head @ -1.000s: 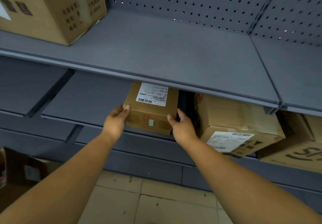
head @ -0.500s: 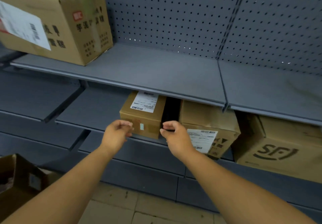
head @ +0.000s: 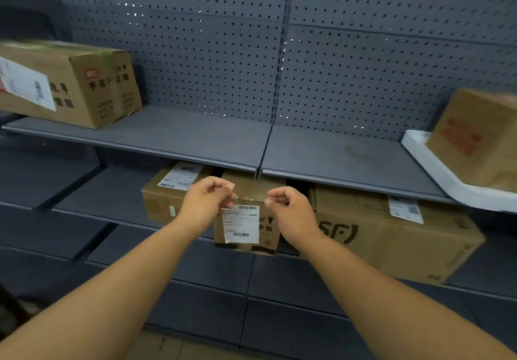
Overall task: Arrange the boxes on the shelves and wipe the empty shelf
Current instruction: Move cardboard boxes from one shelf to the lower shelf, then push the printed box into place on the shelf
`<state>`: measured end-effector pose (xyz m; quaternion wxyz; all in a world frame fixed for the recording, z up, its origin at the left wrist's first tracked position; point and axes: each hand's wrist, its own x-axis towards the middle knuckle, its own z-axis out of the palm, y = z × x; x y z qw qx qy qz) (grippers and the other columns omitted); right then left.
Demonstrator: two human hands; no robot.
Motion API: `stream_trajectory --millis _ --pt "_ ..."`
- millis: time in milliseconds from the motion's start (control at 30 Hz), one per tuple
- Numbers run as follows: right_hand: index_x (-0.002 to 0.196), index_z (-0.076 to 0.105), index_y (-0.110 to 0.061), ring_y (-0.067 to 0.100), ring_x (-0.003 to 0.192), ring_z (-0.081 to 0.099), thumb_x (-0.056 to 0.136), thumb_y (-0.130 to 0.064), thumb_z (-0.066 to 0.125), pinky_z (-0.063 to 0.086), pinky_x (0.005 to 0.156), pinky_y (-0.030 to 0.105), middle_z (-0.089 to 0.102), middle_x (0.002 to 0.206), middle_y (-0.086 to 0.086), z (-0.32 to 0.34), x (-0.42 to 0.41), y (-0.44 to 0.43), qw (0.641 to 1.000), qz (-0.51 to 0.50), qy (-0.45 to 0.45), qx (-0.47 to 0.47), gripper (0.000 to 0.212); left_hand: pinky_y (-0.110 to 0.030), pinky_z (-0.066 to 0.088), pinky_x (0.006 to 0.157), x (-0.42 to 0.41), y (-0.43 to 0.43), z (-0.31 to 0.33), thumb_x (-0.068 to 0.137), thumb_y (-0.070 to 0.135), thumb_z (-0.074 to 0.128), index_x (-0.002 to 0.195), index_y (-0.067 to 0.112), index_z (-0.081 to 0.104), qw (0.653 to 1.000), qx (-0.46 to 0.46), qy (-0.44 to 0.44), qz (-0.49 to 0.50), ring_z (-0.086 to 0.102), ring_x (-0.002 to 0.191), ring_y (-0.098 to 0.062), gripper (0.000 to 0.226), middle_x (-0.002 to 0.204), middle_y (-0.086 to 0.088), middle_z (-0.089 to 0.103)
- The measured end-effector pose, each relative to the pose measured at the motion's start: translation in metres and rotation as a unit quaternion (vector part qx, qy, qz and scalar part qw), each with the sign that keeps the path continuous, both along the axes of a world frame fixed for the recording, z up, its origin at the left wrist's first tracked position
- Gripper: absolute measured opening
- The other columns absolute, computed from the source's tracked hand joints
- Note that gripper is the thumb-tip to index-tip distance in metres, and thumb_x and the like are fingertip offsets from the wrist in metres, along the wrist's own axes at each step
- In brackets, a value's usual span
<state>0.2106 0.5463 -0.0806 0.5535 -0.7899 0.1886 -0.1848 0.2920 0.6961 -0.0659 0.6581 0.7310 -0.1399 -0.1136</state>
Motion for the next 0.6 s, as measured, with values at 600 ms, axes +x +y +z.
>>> stream_trajectory --millis 600 --pt "0.086 0.057 -0.026 0.017 0.082 0.056 0.092 -0.013 0.059 0.048 0.079 0.034 0.057 0.085 -0.004 0.088 -0.101 -0.196 0.981 -0.162 -0.094 -0.052 0.014 -0.027 0.051 0.062 -0.068 -0.214 0.087 0.093 0.018 0.056 0.086 0.015 0.061 0.98 -0.042 -0.083 -0.174 0.062 0.066 -0.016 0.009 0.082 -0.004 0.068"
